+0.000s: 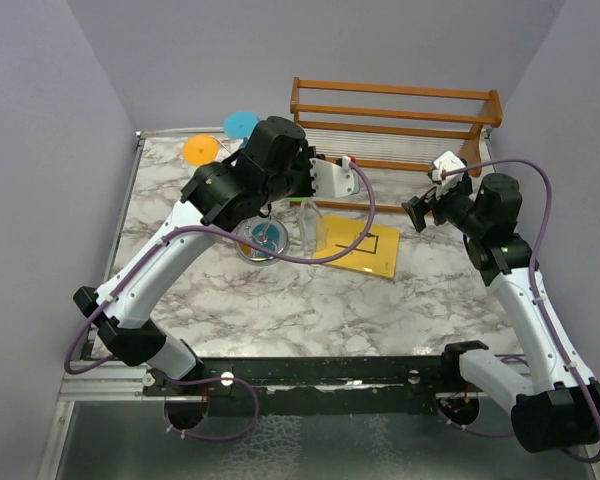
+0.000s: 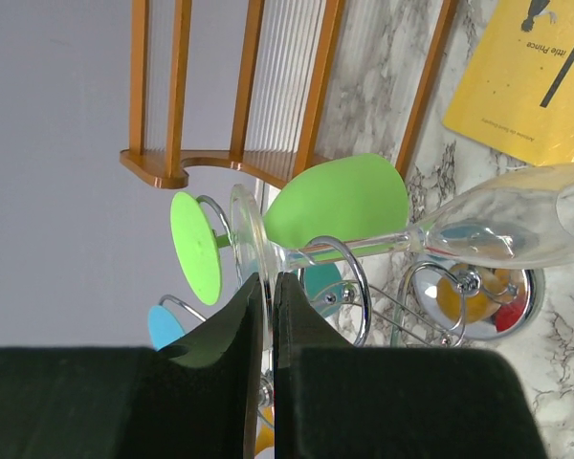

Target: Place the wine glass upside down on the wine glass rack

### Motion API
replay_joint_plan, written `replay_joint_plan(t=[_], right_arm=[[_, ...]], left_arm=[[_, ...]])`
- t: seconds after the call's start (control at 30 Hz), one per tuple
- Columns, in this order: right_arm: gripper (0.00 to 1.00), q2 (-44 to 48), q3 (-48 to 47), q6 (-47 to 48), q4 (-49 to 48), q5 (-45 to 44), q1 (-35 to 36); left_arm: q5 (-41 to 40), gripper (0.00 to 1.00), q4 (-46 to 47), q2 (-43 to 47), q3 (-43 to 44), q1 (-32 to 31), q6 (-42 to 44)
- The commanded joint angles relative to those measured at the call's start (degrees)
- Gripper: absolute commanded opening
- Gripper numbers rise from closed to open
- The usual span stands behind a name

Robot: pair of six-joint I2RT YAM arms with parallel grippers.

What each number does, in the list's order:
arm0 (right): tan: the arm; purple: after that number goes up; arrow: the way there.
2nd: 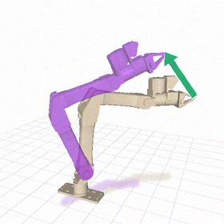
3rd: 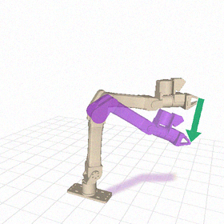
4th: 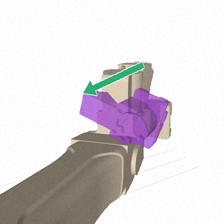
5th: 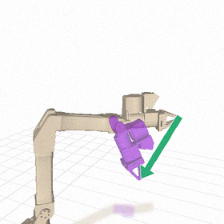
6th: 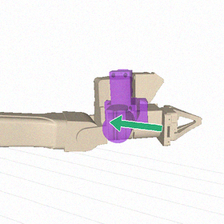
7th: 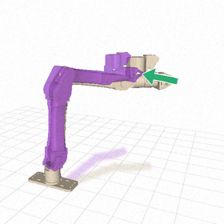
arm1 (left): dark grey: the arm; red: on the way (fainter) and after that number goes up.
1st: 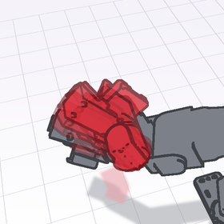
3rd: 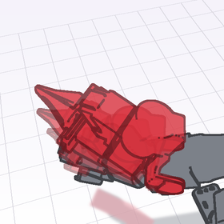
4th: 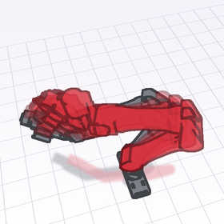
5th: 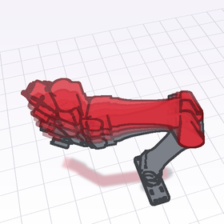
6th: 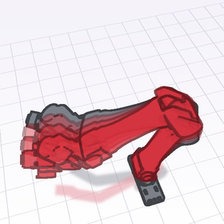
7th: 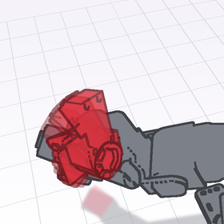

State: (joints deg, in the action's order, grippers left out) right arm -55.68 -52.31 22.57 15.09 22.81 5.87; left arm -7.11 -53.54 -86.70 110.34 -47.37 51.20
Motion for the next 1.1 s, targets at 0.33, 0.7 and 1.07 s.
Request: replay_joint_plan(t=[0.33, 0.7, 1.07], right_arm=[[0.91, 1.4, 1.0, -0.1, -2.2, 0.8, -0.4], [0.91, 1.3, 1.1, 0.1, -2.3, 0.5, -0.4], [0.91, 1.4, 1.1, 0.0, -2.3, 0.6, -0.5]], left_arm=[[1.2, 0.11, 5.1, -0.1, -1.4, -0.3, -4.6], [2.7, 0.22, 4.2, 0.1, -1.6, -0.3, -5.9], [3.8, 0.22, 3.2, 0.2, -2.0, -0.3, -6.8]])
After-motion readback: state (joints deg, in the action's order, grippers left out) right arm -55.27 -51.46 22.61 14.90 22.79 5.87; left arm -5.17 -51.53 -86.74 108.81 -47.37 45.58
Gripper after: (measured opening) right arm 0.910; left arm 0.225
